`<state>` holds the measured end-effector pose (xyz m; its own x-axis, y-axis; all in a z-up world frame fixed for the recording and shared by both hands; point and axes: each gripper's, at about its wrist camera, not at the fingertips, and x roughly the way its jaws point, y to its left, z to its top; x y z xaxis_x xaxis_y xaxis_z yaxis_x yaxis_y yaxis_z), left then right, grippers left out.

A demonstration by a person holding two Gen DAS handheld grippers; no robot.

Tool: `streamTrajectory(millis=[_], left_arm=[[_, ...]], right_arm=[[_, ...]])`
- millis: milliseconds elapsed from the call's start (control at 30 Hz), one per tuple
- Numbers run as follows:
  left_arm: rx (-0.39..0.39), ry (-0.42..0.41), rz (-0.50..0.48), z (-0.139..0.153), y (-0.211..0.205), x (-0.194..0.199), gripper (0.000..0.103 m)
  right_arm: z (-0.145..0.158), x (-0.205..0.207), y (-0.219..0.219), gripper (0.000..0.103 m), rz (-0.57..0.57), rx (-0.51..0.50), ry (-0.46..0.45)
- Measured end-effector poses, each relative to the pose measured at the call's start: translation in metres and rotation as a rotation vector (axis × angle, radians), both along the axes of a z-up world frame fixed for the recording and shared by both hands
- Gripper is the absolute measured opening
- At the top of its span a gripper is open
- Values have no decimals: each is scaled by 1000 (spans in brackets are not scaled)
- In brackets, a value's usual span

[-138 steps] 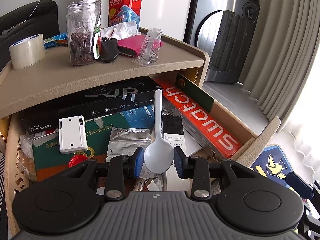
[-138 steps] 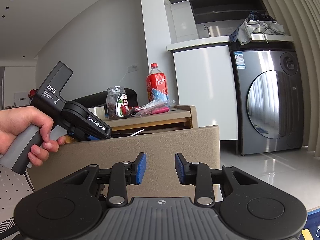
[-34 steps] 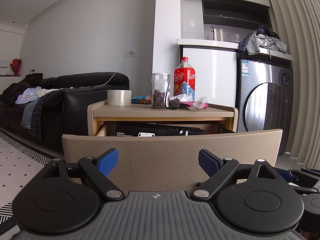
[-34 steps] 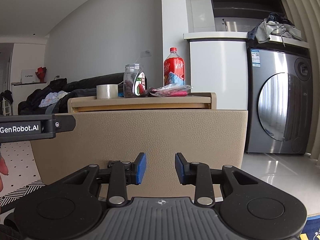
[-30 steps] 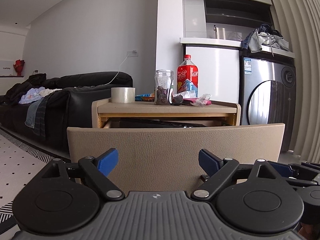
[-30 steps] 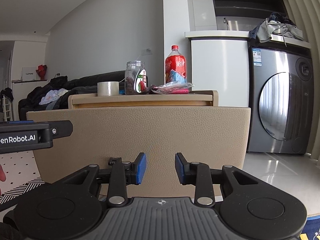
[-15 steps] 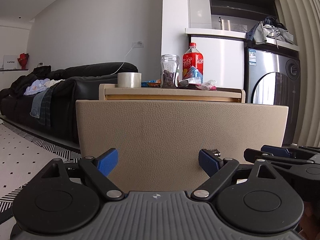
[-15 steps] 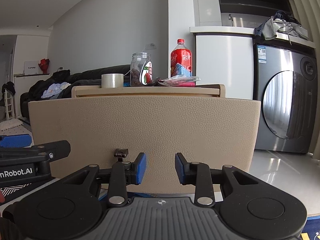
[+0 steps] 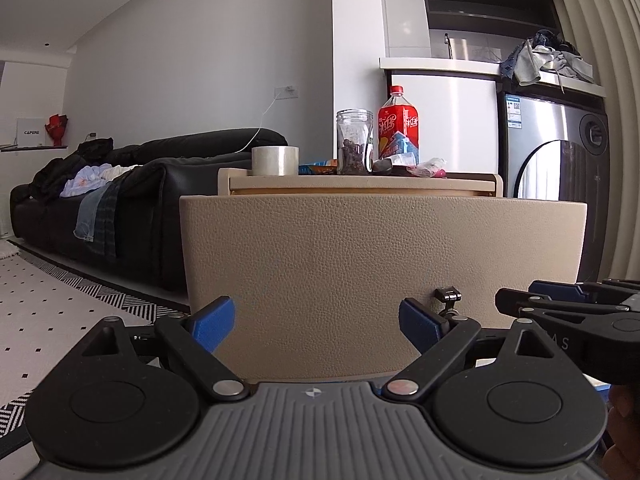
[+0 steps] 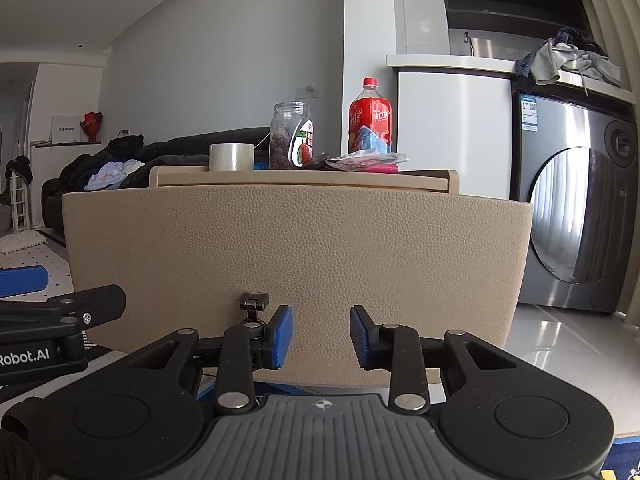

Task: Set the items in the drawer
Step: 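Move the right gripper to the black ring pull of the upper drawer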

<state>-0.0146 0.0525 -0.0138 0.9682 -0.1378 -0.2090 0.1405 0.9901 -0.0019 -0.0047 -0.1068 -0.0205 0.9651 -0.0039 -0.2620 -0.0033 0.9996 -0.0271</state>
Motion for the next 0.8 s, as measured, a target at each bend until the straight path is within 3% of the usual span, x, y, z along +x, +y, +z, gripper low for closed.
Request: streamTrajectory(millis=[800], left_arm=[[-18, -10, 30, -2, 19, -5, 94]], right_arm=[[-3, 8, 22, 35, 29, -26, -8]])
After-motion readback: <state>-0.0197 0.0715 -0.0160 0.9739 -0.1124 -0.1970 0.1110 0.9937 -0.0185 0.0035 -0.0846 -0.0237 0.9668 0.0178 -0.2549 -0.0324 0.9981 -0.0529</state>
